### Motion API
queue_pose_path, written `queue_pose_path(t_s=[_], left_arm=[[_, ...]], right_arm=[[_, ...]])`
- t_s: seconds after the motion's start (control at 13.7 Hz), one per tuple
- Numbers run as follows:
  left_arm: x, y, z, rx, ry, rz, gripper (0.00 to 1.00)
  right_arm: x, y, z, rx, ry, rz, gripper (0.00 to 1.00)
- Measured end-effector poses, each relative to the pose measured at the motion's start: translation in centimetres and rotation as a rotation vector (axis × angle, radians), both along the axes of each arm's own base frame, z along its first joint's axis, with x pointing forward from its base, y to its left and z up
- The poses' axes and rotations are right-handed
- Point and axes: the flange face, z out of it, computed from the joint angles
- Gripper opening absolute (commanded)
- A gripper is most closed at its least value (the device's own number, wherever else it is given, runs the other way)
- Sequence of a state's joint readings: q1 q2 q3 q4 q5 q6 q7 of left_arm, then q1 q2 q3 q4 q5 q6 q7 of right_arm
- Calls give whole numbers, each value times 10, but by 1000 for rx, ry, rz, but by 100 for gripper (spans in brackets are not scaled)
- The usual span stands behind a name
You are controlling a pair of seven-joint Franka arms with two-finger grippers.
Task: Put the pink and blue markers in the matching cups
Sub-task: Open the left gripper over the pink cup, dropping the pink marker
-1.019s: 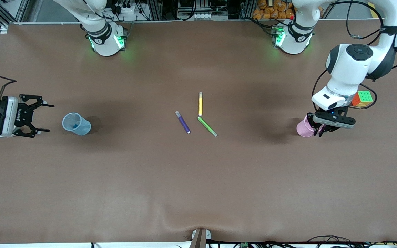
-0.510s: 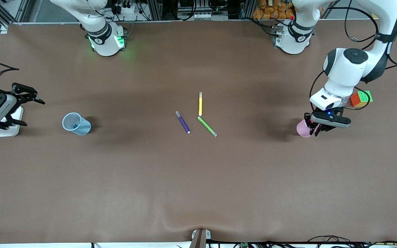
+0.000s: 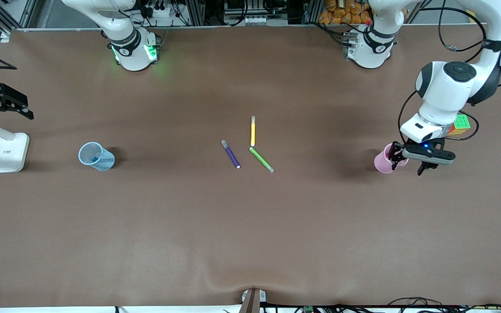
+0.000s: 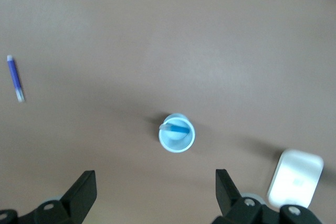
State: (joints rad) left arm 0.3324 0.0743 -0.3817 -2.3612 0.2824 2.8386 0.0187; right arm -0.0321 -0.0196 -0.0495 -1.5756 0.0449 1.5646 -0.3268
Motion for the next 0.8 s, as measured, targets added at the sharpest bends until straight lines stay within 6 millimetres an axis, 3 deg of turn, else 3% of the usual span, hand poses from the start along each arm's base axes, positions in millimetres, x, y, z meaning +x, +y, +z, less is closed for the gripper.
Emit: queue_pose_path(t_s=[0.29, 0.58, 0.8], left_arm=[[32, -25, 60, 33, 137, 37, 100], [46, -27, 107, 18, 208, 86, 100], [51, -28, 131, 19, 218, 95, 100]], right_arm=[[-12, 10, -3, -8, 83, -242, 100], [-19, 7, -13, -15, 159, -275, 100], [-20, 6, -13, -15, 162, -279, 100]])
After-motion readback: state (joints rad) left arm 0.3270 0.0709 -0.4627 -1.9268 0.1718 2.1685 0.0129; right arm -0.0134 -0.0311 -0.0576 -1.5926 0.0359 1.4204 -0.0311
